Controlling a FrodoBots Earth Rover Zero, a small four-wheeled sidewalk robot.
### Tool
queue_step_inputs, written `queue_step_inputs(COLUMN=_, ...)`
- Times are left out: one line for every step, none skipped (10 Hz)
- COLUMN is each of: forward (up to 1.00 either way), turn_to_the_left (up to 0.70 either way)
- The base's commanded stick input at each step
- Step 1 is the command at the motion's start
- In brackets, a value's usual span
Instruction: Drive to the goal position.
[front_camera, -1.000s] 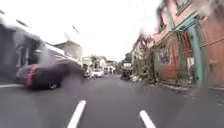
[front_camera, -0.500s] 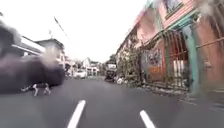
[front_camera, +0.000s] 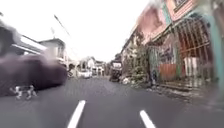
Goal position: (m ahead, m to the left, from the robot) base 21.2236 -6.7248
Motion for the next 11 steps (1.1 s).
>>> queue_step_inputs(forward=1.00, turn_to_the_left=0.00)
queue_step_inputs(forward=1.00, turn_to_the_left=0.06)
queue_step_inputs(forward=1.00, turn_to_the_left=0.16)
queue_step_inputs(forward=1.00, turn_to_the_left=0.10)
queue_step_inputs(forward=1.00, turn_to_the_left=0.00)
queue_step_inputs(forward=1.00, turn_to_the_left=0.09)
queue_step_inputs(forward=1.00, turn_to_the_left=0.10)
queue_step_inputs(forward=1.00, turn_to_the_left=0.00)
queue_step_inputs(forward=1.00, turn_to_the_left=0.00)
queue_step_inputs(forward=1.00, turn_to_the_left=0.04)
queue_step_inputs(forward=1.00, turn_to_the_left=0.11)
